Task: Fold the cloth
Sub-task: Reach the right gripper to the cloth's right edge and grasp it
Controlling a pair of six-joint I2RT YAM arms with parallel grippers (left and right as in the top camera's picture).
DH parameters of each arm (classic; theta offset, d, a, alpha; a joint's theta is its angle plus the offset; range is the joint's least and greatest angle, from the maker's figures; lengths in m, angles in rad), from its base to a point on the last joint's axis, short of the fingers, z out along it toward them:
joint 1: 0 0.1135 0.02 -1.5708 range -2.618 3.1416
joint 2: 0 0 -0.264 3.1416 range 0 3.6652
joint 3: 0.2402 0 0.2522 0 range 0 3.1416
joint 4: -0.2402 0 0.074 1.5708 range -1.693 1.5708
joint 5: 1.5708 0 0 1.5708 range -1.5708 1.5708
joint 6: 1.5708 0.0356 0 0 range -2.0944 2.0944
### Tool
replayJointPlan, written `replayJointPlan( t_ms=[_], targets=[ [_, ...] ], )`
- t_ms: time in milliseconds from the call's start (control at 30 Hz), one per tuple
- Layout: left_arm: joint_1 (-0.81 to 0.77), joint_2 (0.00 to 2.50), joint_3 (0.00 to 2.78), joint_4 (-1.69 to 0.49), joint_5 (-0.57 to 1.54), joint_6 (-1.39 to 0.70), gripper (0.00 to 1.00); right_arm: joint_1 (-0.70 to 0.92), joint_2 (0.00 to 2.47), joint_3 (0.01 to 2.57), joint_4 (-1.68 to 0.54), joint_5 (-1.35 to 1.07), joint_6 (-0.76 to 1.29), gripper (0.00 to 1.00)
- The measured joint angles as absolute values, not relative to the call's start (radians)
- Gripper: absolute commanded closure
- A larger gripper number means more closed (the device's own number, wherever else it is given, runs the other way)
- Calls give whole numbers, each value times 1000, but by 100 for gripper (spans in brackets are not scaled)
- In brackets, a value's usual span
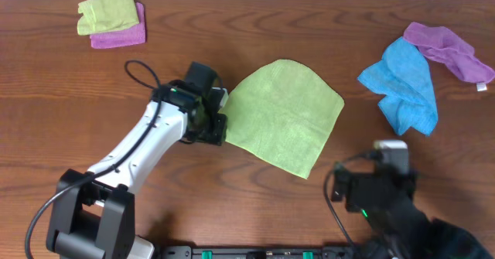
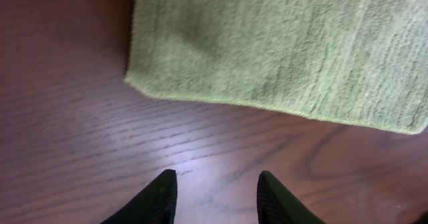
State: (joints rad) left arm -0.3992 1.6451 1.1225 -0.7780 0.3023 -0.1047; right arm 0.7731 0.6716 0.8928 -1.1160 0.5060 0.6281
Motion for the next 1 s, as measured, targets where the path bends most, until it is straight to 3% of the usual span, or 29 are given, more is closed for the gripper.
replayJointPlan(
  t_ms=[267,400,533,600,667,767,900,1000],
  targets=[
    [-422,1648,1122,-723,238,-115,66,256,1077,890,-777,108,371,16],
    [-423,1649,1122,-691,220,-128,66,118,1245,890,-633,-99,307,21],
    [-423,1650,1122,-669,202,-141,73,97,1355,890,-520,-228,279,33],
    [-423,1653,1122,-660,197,-155,78,97,1405,892,-493,-265,269,66],
    [-423,1663,1122,-647,192,-163,83,97,1455,903,-484,-289,269,76],
    [-423,1689,1122,-642,184,-174,94,97,1526,943,-477,-306,266,81],
    [-423,1731,1122,-642,179,-180,94,97,1613,1039,-472,-306,251,99],
    [-423,1744,1122,-643,180,-183,94,97,1666,1103,-471,-294,244,99]
  ],
)
